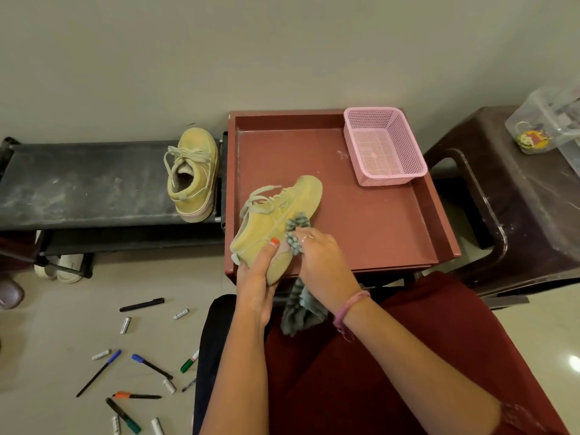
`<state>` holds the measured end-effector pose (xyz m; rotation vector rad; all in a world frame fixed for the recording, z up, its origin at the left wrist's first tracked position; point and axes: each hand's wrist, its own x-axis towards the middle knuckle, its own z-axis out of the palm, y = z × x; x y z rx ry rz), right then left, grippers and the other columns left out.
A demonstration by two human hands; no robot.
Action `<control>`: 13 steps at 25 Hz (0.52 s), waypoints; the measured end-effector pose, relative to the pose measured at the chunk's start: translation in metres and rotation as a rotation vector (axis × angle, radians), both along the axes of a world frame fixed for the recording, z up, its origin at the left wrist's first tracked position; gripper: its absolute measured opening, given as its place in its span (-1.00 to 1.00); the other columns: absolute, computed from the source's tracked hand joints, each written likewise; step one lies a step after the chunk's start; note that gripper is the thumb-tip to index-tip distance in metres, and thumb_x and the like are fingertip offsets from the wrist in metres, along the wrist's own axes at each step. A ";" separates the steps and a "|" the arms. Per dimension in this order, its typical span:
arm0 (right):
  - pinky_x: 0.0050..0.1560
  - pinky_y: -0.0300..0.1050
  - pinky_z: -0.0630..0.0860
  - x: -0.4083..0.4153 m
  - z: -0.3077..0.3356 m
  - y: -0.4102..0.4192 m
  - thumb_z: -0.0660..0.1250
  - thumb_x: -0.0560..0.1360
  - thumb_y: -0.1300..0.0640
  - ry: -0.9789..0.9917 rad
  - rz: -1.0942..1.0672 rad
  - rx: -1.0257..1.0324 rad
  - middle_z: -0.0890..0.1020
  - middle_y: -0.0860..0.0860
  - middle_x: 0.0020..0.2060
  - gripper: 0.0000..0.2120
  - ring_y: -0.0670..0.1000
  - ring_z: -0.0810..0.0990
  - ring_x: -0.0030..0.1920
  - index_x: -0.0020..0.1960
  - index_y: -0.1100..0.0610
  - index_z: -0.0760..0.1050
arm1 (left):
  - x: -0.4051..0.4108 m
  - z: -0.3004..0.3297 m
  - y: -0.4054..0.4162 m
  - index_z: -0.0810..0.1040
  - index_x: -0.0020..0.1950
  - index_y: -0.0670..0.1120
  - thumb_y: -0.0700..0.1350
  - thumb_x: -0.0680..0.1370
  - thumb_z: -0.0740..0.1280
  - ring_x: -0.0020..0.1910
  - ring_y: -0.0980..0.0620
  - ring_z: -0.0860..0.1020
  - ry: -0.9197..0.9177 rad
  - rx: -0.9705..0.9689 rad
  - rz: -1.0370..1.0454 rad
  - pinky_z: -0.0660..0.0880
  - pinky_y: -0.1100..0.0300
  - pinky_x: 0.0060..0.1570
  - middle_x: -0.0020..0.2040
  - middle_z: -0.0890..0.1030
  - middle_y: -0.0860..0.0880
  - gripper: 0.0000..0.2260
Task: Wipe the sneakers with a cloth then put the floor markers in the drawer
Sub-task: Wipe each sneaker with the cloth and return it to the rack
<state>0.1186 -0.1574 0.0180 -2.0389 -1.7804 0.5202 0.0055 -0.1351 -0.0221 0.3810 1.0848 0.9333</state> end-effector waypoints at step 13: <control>0.13 -0.30 0.32 0.026 -0.029 0.027 0.26 0.49 0.36 0.105 -0.299 0.226 0.52 0.08 0.09 -0.73 0.08 0.44 0.09 0.17 0.23 0.56 | 0.006 -0.005 0.000 0.47 0.32 -0.03 -0.25 0.45 0.46 0.12 -0.02 0.63 0.060 0.025 -0.063 0.53 -0.04 0.20 0.12 0.67 -0.03 -0.53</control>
